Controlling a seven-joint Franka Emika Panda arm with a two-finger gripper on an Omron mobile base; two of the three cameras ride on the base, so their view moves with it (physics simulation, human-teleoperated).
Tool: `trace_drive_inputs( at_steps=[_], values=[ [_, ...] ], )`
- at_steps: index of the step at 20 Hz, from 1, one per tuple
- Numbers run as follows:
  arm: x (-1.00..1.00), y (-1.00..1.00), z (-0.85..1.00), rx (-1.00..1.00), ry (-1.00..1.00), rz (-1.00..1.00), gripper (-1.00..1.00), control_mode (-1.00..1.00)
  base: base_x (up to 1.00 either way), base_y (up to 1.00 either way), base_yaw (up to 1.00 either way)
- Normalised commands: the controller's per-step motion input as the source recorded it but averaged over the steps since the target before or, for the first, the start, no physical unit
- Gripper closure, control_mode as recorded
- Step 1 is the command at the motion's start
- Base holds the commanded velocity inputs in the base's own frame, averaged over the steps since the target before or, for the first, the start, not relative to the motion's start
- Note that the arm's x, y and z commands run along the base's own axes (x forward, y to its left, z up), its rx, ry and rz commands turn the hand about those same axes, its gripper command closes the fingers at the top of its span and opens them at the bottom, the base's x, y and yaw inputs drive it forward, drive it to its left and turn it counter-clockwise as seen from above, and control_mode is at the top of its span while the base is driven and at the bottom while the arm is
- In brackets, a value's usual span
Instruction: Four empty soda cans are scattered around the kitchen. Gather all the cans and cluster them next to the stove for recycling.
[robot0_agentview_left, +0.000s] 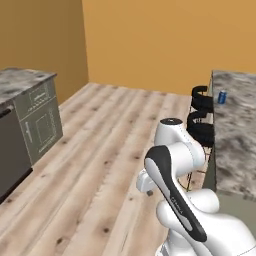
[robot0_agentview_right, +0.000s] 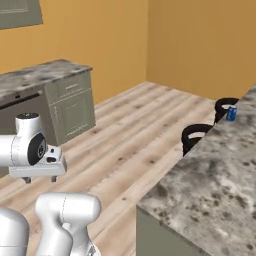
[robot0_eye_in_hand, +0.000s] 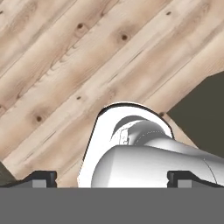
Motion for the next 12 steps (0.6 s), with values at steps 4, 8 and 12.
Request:
trace_drive_inputs(
  at_steps=[4, 8, 12],
  values=[
    [0.0, 0.0, 0.0, 0.0, 0.0, 0.0, -1.0, 1.0, 0.59, 0.25, -0.44],
    [0.0, 0.0, 0.0, 0.0, 0.0, 0.0, -1.0, 1.0, 0.72, 0.25, -0.26],
    [0.0, 0.0, 0.0, 0.0, 0.0, 0.0, -1.0, 1.0, 0.75, 0.24, -0.18]
  ],
)
